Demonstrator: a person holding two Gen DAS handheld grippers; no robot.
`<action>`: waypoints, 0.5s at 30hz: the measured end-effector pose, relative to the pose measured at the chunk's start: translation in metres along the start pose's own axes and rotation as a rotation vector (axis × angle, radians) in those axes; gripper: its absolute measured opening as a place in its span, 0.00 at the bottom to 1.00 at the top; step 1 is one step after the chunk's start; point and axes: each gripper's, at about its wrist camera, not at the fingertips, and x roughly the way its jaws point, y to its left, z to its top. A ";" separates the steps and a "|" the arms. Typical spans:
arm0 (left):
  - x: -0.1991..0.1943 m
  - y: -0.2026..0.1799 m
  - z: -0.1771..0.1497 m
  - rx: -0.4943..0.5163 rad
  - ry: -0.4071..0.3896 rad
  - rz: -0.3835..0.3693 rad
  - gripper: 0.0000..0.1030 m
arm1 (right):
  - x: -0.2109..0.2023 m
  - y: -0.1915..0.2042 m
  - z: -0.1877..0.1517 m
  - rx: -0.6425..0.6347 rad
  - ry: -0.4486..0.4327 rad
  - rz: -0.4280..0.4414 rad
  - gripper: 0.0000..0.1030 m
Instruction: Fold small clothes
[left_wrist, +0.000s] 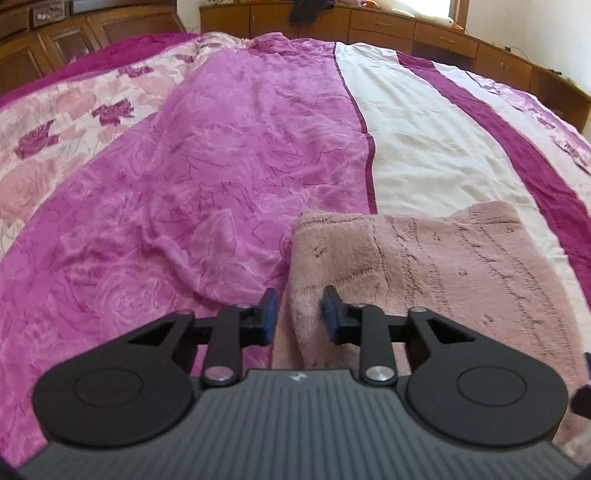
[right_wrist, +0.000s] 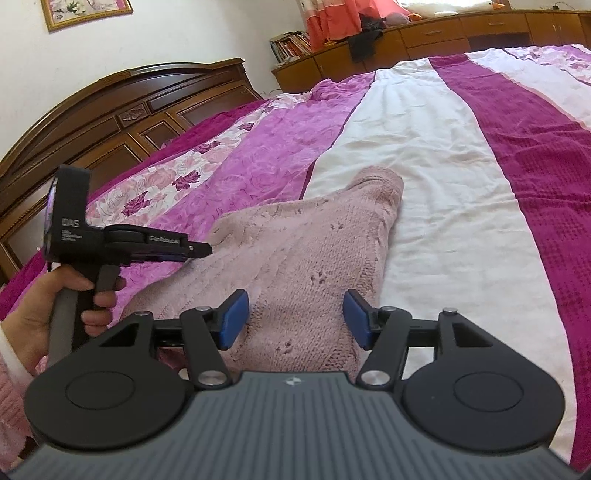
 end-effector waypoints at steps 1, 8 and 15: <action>-0.003 0.001 -0.001 -0.008 0.004 -0.010 0.37 | 0.000 0.000 0.000 0.005 0.000 0.002 0.63; -0.030 0.003 -0.014 -0.032 0.019 -0.072 0.59 | -0.004 -0.012 0.003 0.074 -0.015 0.001 0.63; -0.032 0.002 -0.027 -0.055 0.103 -0.180 0.68 | -0.001 -0.034 0.007 0.164 -0.009 0.005 0.64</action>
